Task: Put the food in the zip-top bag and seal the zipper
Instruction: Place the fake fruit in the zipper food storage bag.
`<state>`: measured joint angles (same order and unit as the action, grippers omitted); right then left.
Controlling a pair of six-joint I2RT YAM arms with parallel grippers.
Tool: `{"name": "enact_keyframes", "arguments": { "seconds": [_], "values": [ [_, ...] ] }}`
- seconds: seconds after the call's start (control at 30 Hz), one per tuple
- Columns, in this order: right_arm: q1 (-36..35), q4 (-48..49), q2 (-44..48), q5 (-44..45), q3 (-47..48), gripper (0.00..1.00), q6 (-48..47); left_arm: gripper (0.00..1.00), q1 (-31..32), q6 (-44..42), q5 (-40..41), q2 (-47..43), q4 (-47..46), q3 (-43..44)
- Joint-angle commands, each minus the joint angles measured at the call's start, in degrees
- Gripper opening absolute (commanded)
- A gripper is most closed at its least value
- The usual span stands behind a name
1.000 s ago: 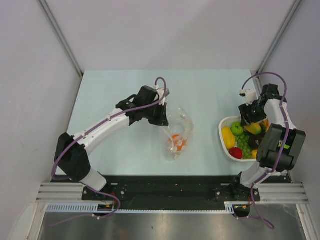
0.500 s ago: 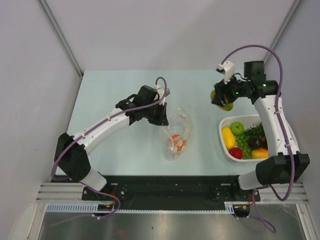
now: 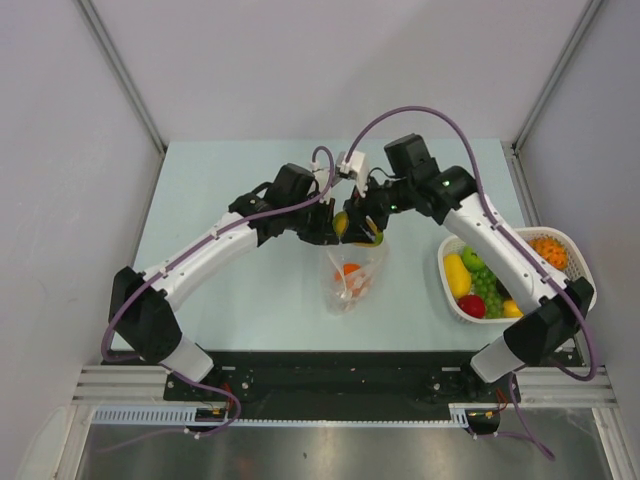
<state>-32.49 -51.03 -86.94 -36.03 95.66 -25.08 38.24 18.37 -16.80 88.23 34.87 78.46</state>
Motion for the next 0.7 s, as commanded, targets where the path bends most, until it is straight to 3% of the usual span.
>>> {"name": "enact_keyframes", "arguments": {
  "seconds": [0.0, 0.17, 0.33, 0.43, 0.67],
  "values": [
    [-1.9, 5.6, -0.8, 2.5, -3.7, 0.53, 1.3, 0.00, -0.1, -1.3, -2.7, -0.1, 0.1, 2.3],
    [-1.5, 11.9, 1.4, 6.4, -7.9, 1.00, 4.8, 0.00, -0.1, -0.9, -4.8, -0.9, 0.1, 1.4],
    [1.0, 20.9, 8.6, 7.2, -11.3, 1.00, 8.8, 0.00, -0.2, -1.1, -6.9, -1.5, -0.3, 0.7],
    [5.5, 20.0, 9.9, 6.7, -9.8, 1.00, 10.7, 0.00, -0.4, -0.9, -7.2, -1.6, -0.4, 0.6],
    [25.4, 2.4, 9.6, 5.3, -10.2, 1.00, 5.5, 0.00, -0.7, -0.4, -7.3, -2.0, -0.5, 0.5]
  ]
}}
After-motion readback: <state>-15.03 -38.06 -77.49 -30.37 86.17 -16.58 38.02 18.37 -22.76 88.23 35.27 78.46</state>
